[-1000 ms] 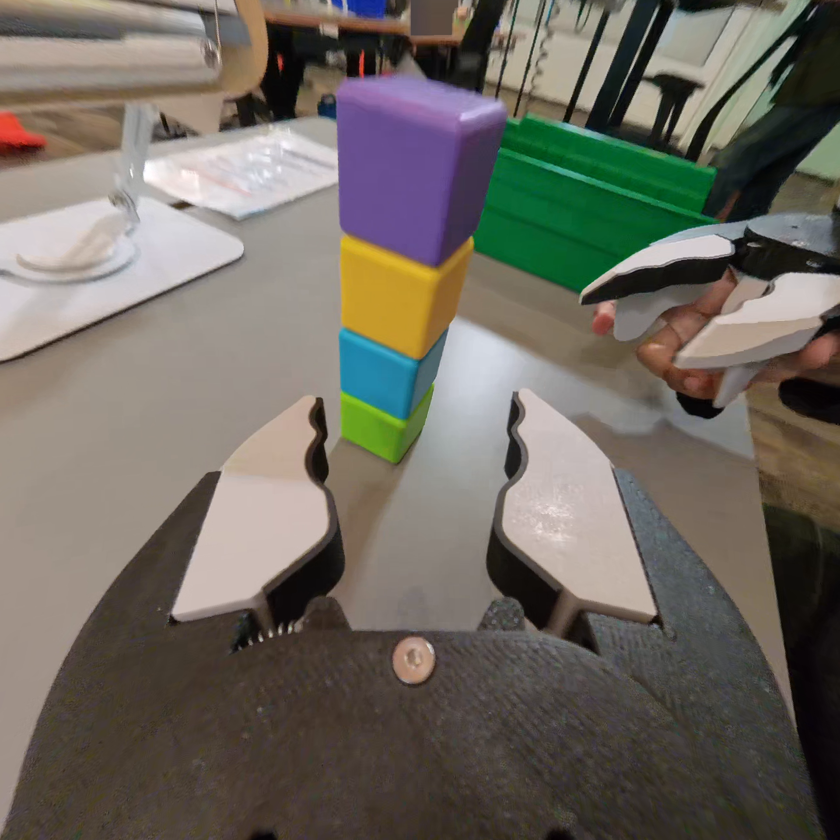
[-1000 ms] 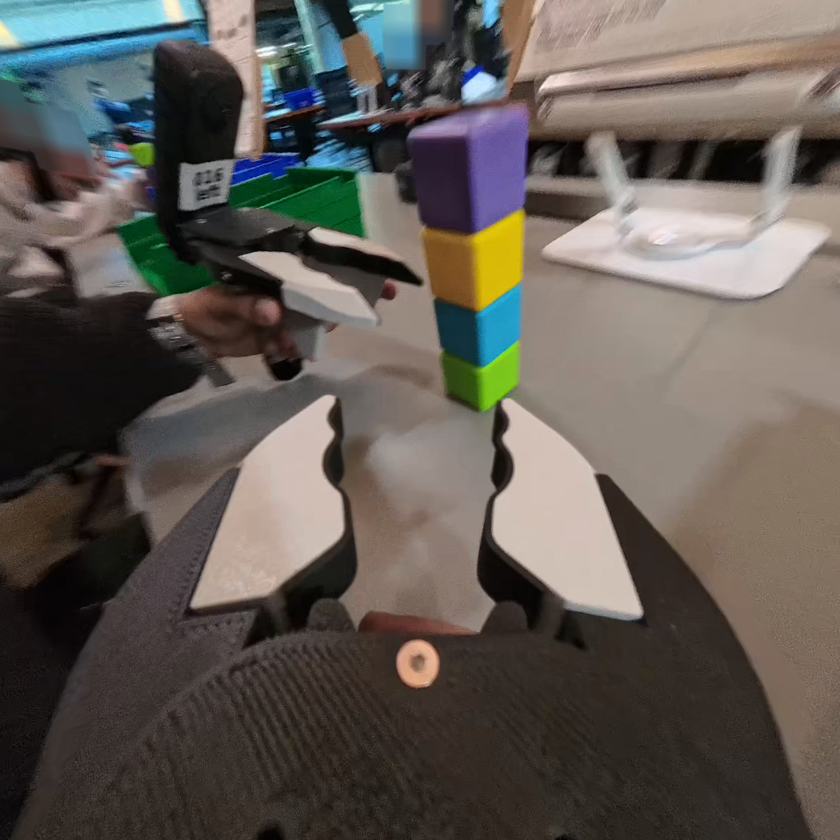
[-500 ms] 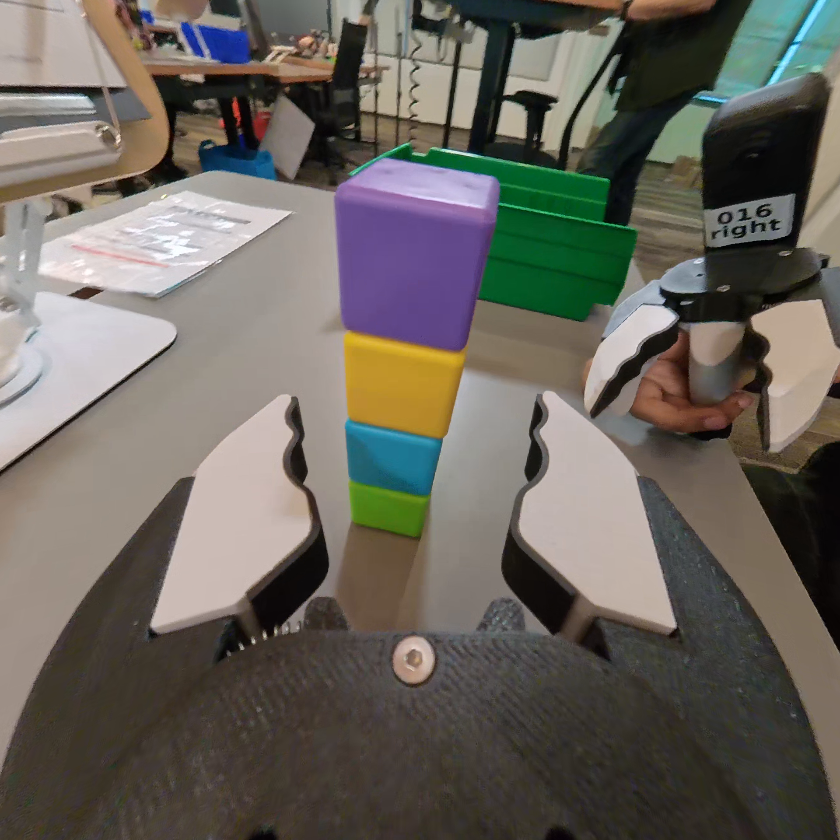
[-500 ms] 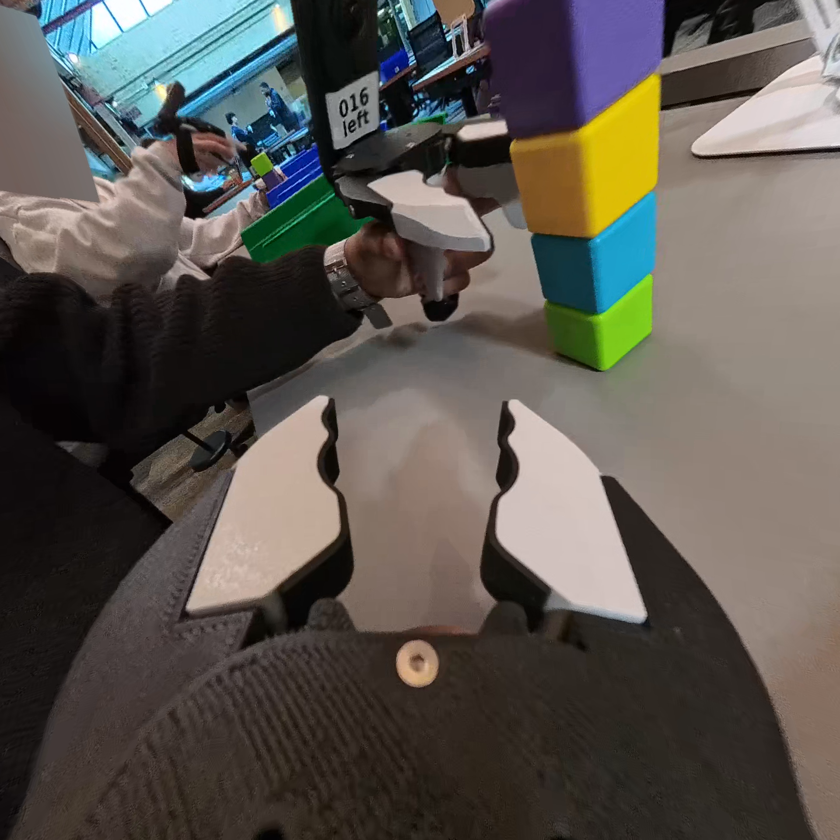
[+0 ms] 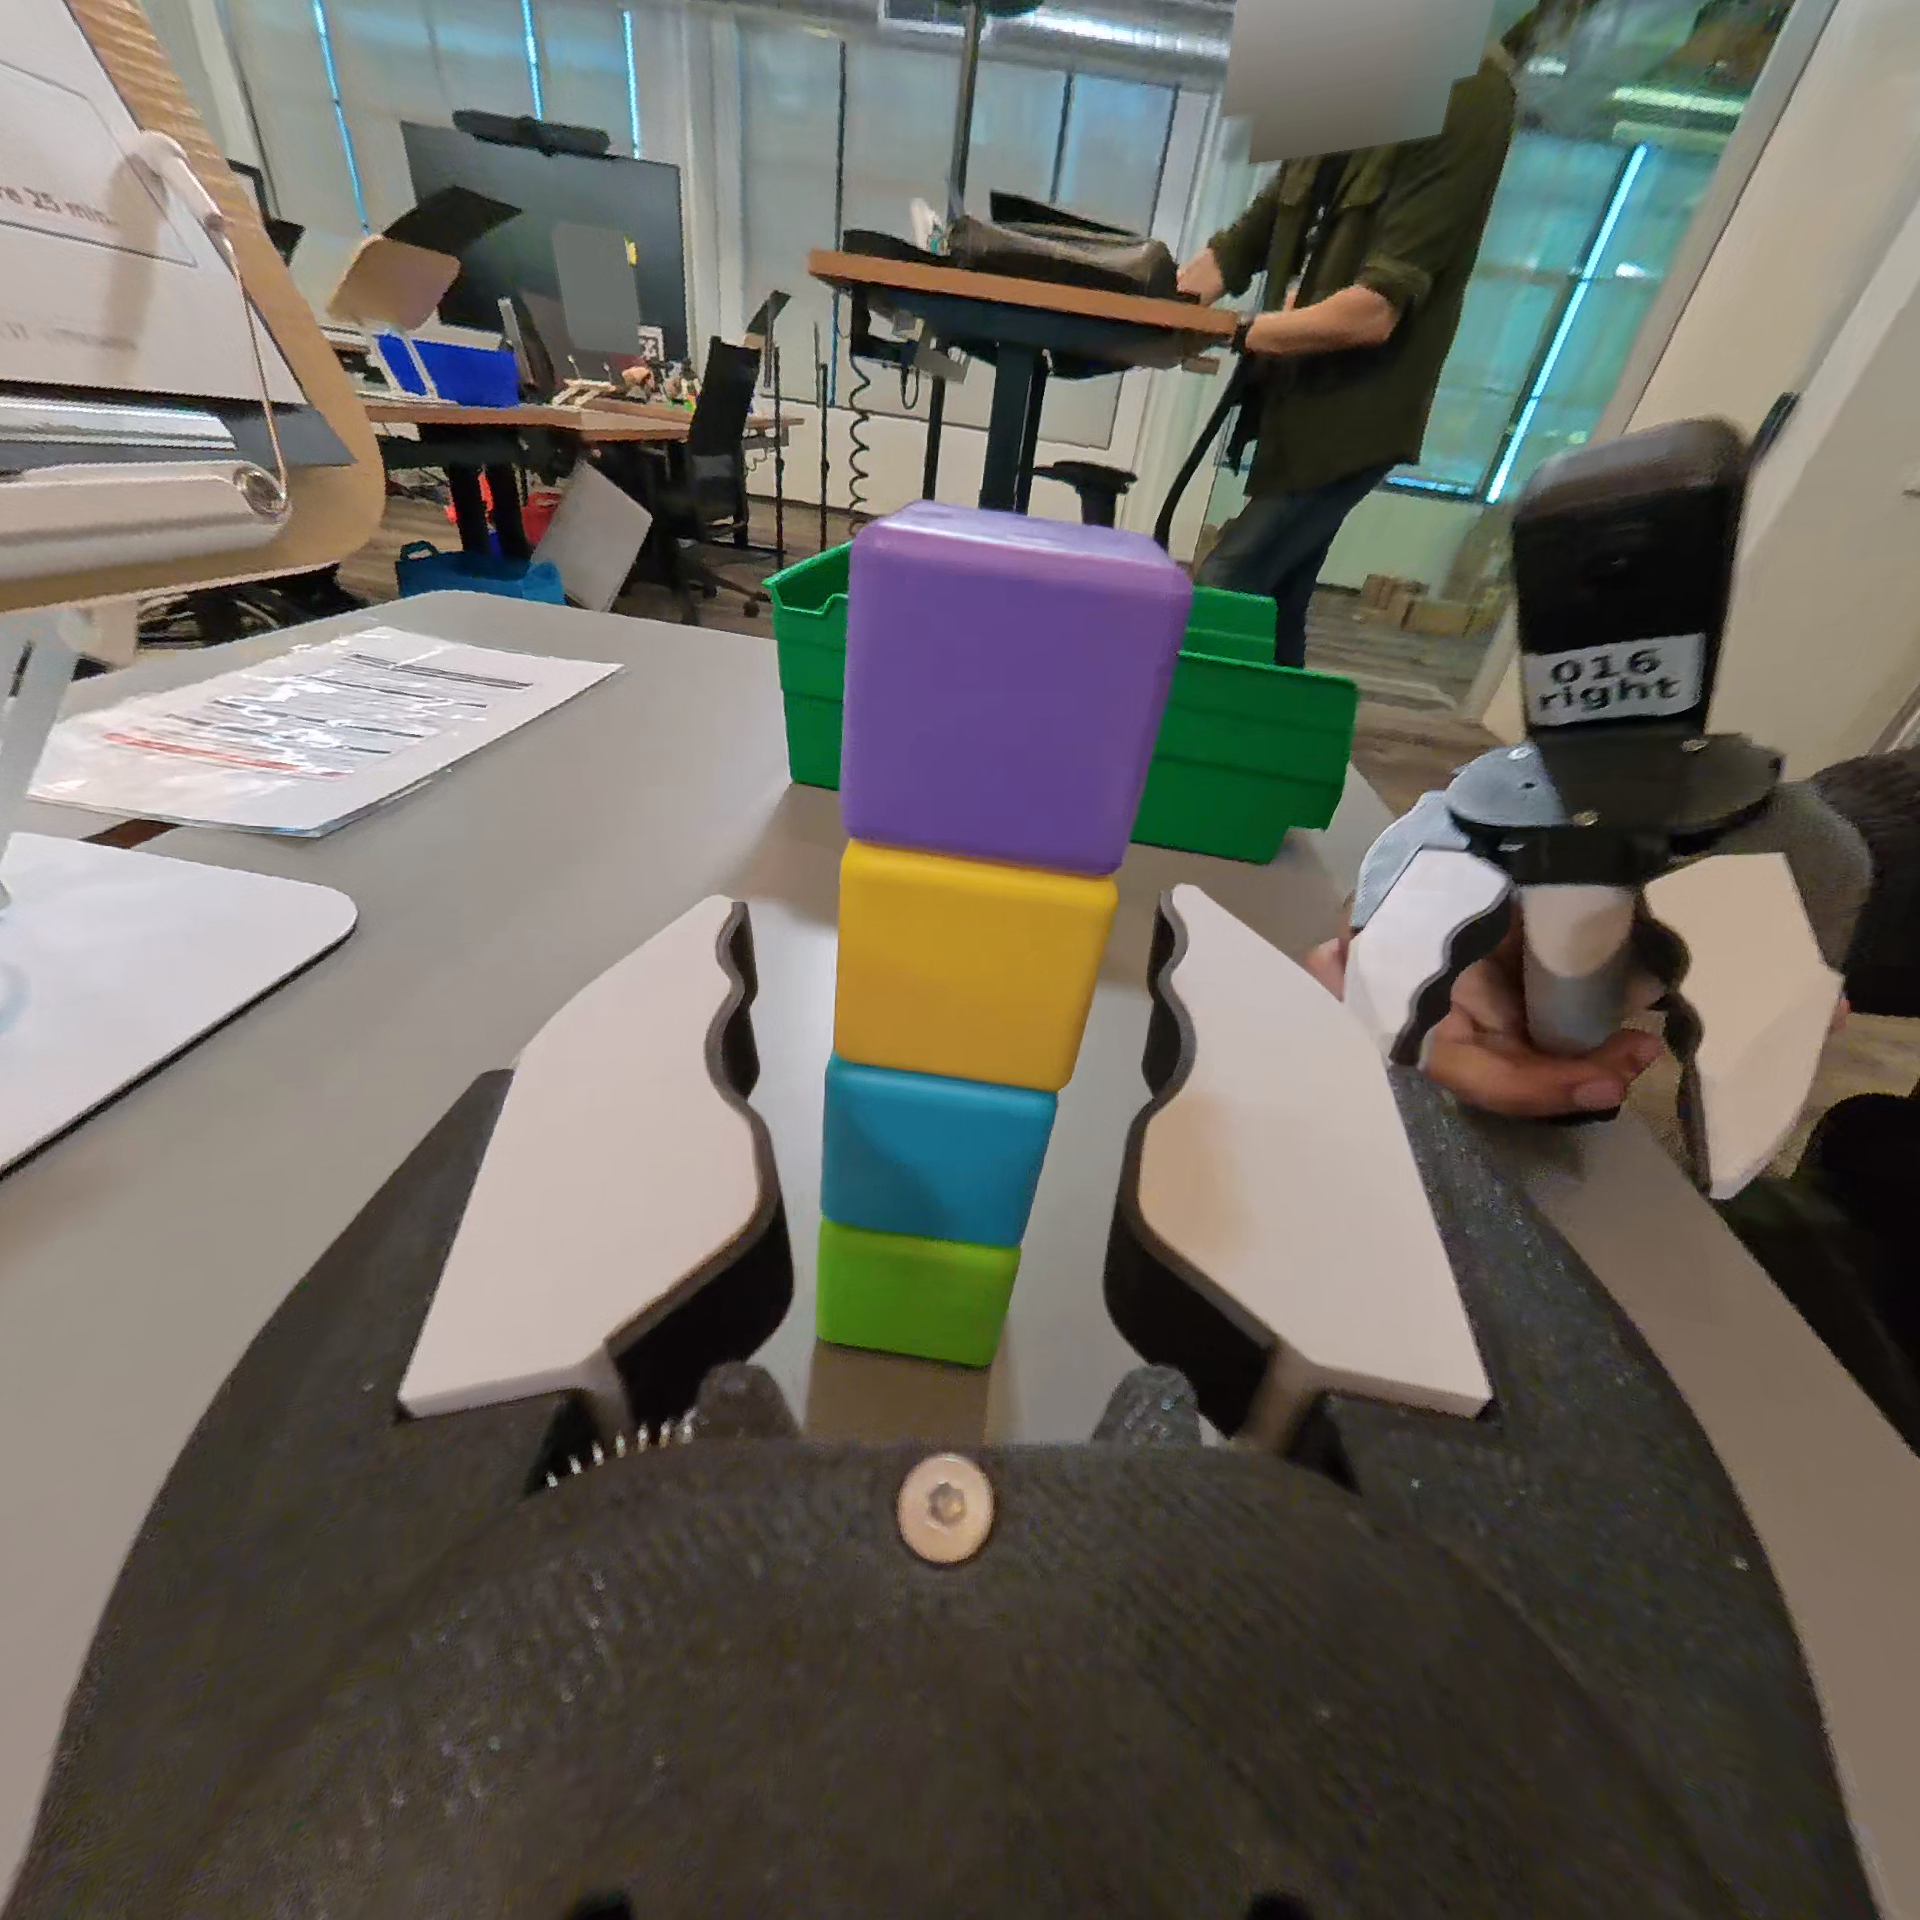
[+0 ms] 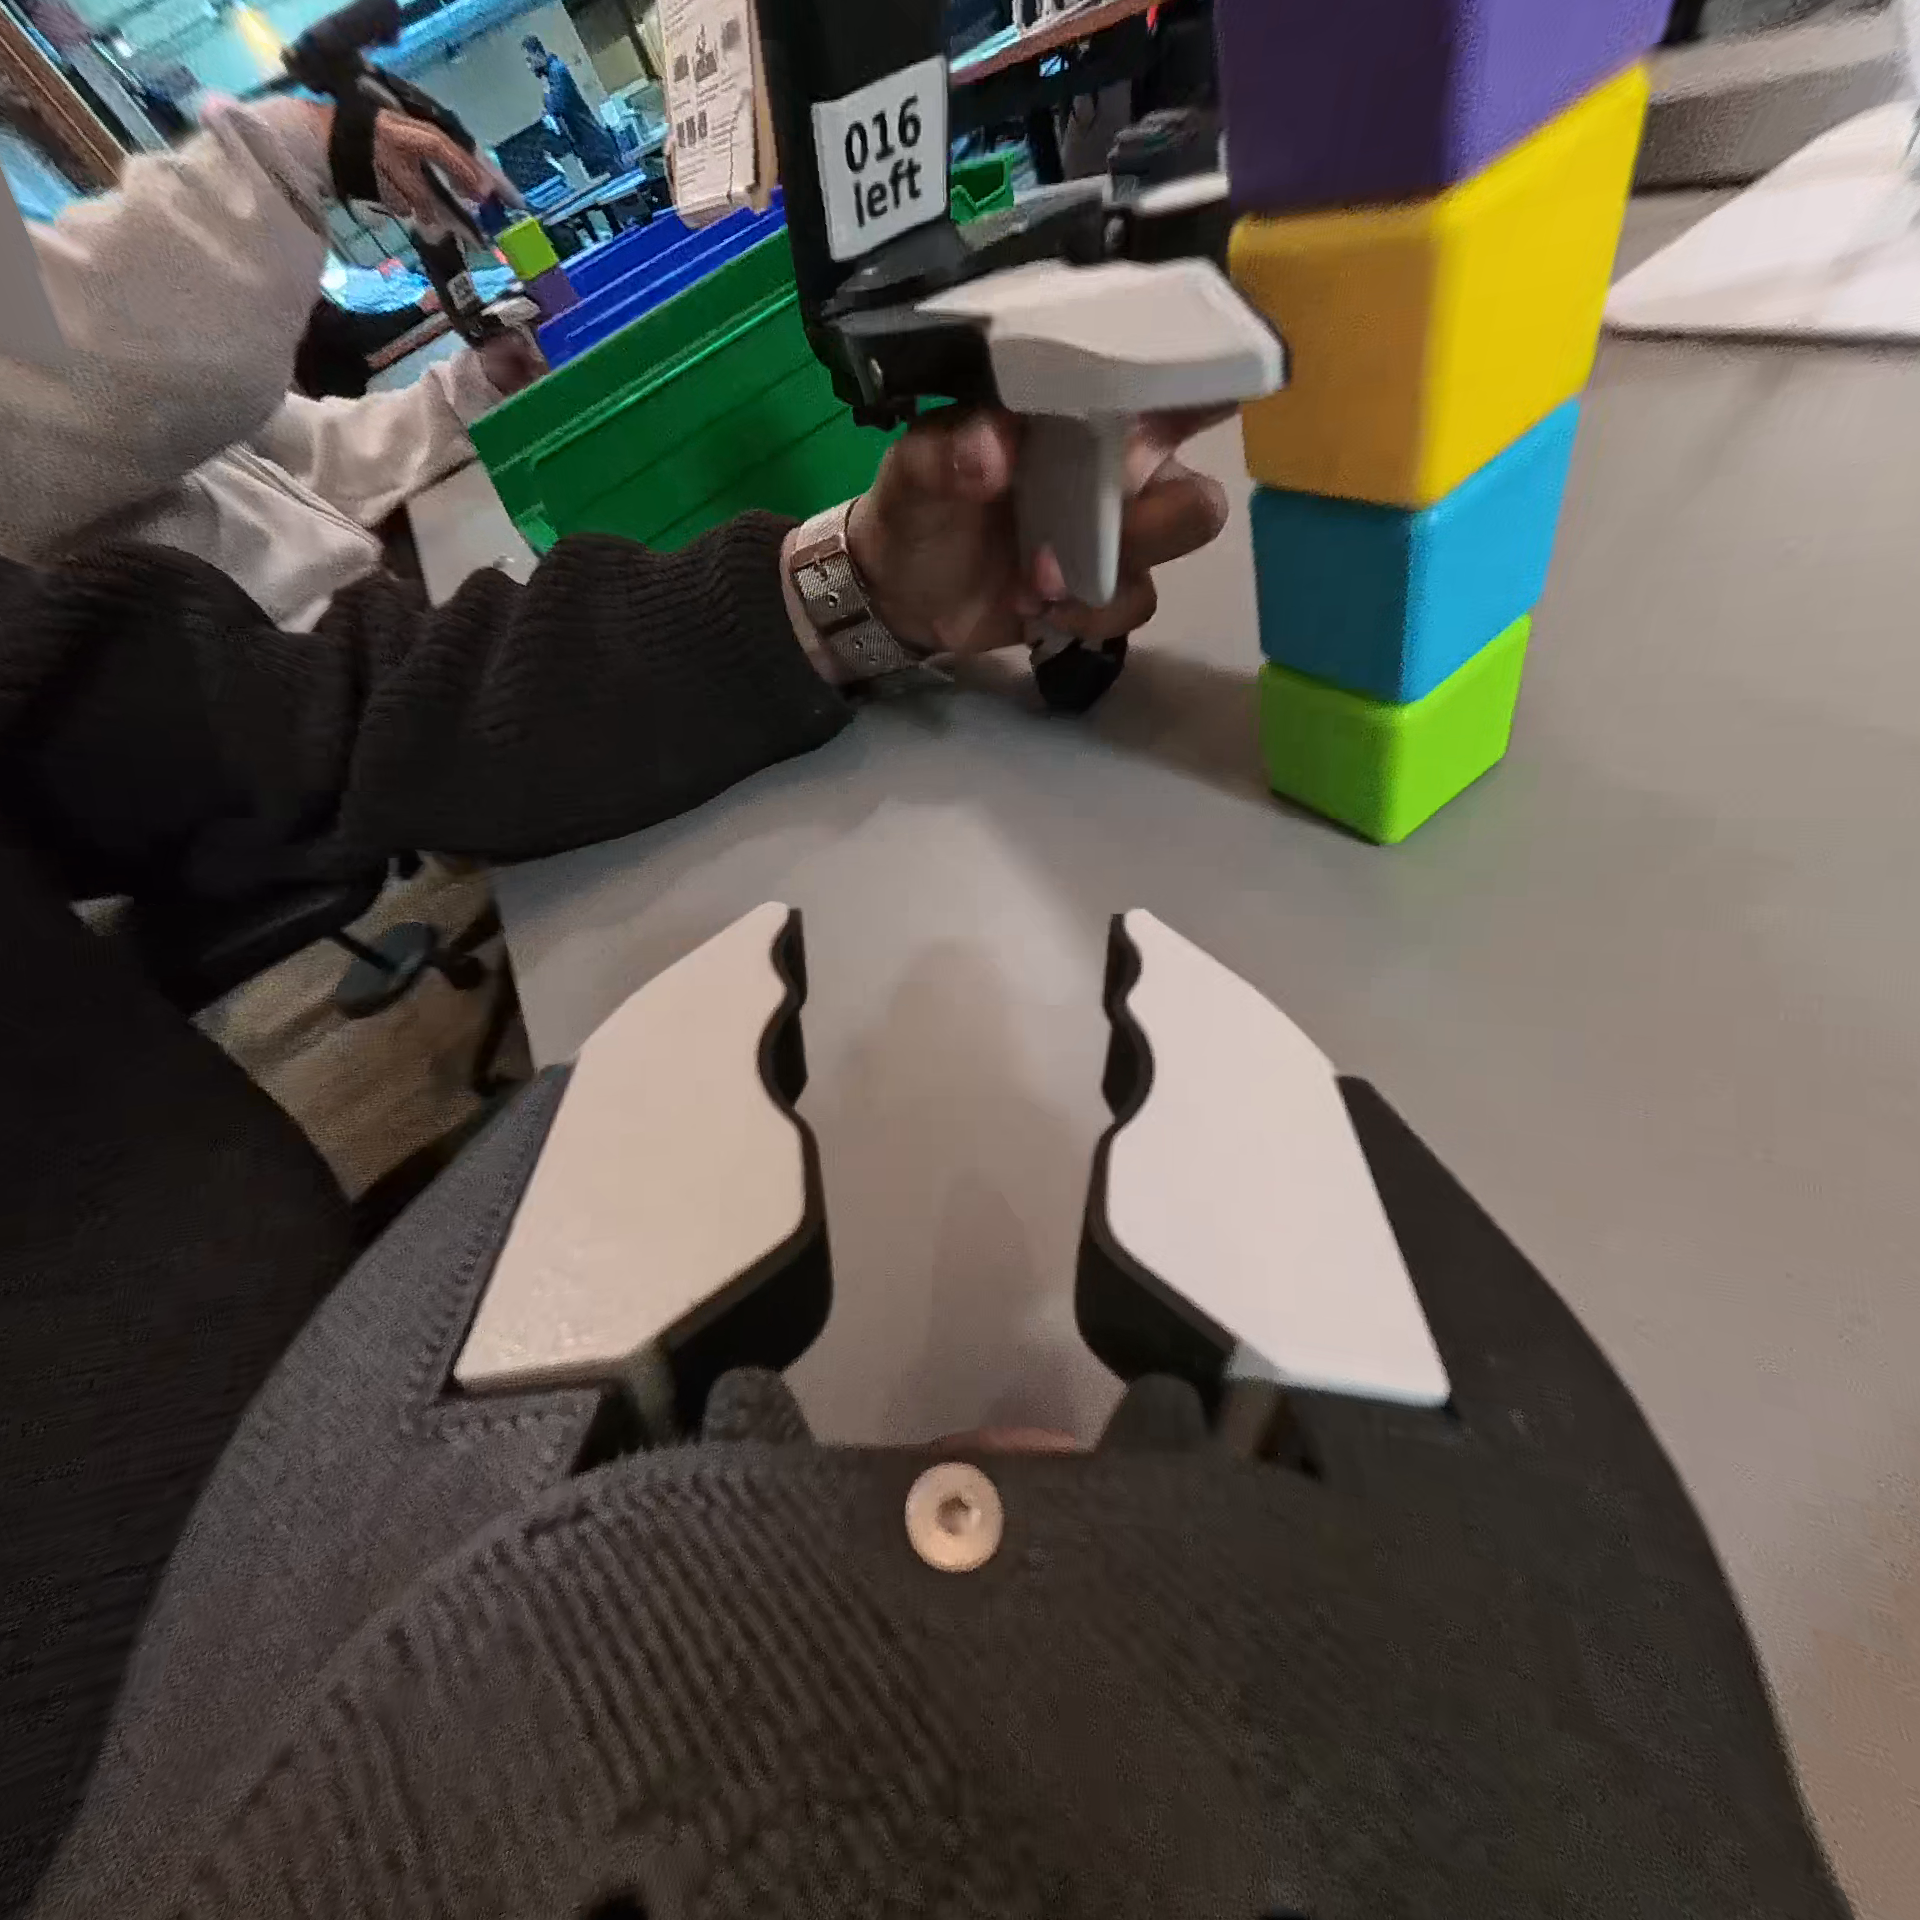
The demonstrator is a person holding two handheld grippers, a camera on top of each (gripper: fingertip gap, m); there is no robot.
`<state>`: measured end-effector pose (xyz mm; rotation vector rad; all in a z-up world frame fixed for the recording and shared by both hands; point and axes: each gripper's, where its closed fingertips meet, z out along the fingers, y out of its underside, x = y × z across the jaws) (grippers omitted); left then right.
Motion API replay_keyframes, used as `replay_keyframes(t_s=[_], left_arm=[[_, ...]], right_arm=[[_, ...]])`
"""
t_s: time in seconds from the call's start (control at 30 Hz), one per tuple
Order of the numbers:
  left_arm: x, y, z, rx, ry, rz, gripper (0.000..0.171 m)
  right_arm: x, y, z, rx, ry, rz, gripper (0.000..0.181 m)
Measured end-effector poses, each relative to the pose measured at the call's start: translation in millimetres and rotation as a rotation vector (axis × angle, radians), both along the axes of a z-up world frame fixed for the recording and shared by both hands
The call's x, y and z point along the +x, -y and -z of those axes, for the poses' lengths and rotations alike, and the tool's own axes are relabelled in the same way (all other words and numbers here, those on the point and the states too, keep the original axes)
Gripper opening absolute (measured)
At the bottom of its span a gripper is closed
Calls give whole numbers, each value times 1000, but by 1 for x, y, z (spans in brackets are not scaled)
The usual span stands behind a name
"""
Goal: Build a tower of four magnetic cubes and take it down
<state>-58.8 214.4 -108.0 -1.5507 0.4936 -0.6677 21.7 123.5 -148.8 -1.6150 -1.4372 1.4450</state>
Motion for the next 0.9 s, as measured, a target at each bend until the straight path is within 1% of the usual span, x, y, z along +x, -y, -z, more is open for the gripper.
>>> replay_keyframes(t_s=[0.07, 0.13, 0.2, 0.23, 0.3, 0.37, 0.43, 0.5, 0.57, 0.63, 0.7, 0.83, 0.9], left_arm=[[3, 1, 3, -4, -34, 6, 72], [6, 0, 4, 0, -62, -3, 71], [10, 0, 4, 3, -66, -2, 70], [11, -1, 4, 5, -69, -5, 71], [12, -1, 3, 23, -79, -27, 70], [11, -1, 0, 35, -81, -44, 68], [8, -2, -3, 47, -78, -69, 60], [5, -3, -2, 48, -81, -90, 52], [5, -3, -1, 53, -82, -91, 51], [5, -3, -1, 54, -87, -92, 51], [5, -2, 0, 64, -92, -94, 51], [4, -2, -1, 66, -90, -98, 51], [5, -2, 0, 66, -91, -98, 52]], right_arm=[[-3, -3, -4, 96, -22, 26, 52], [-7, -11, -12, 170, -22, 56, 55], [-9, -20, -30, 192, -42, 73, 50], [-10, -25, -42, 204, -67, 85, 44], [-12, -42, -68, 269, -133, 124, 41], [-17, -64, -86, 320, -164, 177, 46], [-27, -87, -96, 311, -176, 255, 59], [-39, -98, -102, 259, -203, 321, 66], [-53, -94, -98, 241, -200, 342, 70], [-64, -90, -90, 328, -152, 358, 72], [-70, -85, -88, 422, -135, 364, 71], [-72, -84, -98, 511, -157, 417, 70], [-73, -80, -100, 553, -159, 386, 70]])
